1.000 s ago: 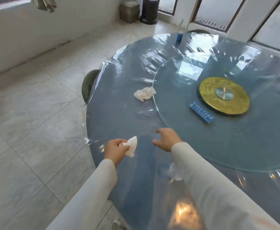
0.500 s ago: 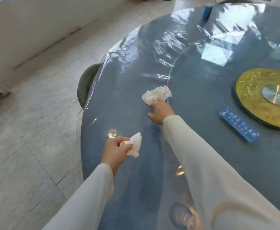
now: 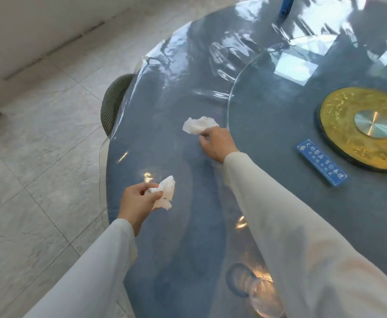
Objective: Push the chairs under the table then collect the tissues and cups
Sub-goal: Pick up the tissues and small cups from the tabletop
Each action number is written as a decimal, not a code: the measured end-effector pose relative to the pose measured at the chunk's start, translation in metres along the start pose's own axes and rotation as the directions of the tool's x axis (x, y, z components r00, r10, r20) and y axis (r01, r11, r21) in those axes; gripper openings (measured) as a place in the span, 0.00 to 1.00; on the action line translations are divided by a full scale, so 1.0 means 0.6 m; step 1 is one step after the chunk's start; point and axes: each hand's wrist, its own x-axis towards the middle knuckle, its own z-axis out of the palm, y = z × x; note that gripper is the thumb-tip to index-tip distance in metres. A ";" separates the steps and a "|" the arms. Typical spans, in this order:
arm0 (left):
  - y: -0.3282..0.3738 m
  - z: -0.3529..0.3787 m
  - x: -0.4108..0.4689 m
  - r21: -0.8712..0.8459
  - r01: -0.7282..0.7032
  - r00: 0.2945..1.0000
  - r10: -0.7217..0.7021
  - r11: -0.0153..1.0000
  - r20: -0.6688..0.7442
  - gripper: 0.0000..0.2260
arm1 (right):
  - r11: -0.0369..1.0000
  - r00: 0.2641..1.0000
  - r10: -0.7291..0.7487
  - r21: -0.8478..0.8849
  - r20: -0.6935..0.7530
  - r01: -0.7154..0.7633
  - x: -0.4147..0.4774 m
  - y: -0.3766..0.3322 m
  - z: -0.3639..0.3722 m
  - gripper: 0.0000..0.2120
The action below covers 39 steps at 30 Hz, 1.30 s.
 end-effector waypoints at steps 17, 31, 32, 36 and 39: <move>-0.012 -0.081 -0.281 -0.166 0.097 0.832 0.012 0.981 0.554 0.11 | 0.892 0.992 0.020 0.450 -0.122 0.037 -0.540 -0.140 -0.061 0.04; -0.060 -0.065 -0.370 -0.345 0.281 0.684 0.066 0.896 0.726 0.16 | 0.920 0.917 -0.391 -0.016 -0.082 0.391 -0.680 -0.128 0.003 0.06; -0.062 -0.062 -0.370 -0.335 0.249 0.703 0.068 0.909 0.707 0.12 | 0.924 0.923 -0.380 0.009 -0.058 0.382 -0.680 -0.122 0.004 0.06; -0.073 -0.041 -0.365 -0.327 0.170 0.840 0.037 0.930 0.541 0.07 | 0.940 0.946 -0.301 0.129 -0.123 0.316 -0.675 -0.084 0.007 0.08; -0.081 -0.028 -0.361 -0.348 0.163 0.931 -0.027 0.923 0.364 0.11 | 0.990 0.976 -0.138 0.018 -0.166 0.143 -0.649 -0.034 0.005 0.19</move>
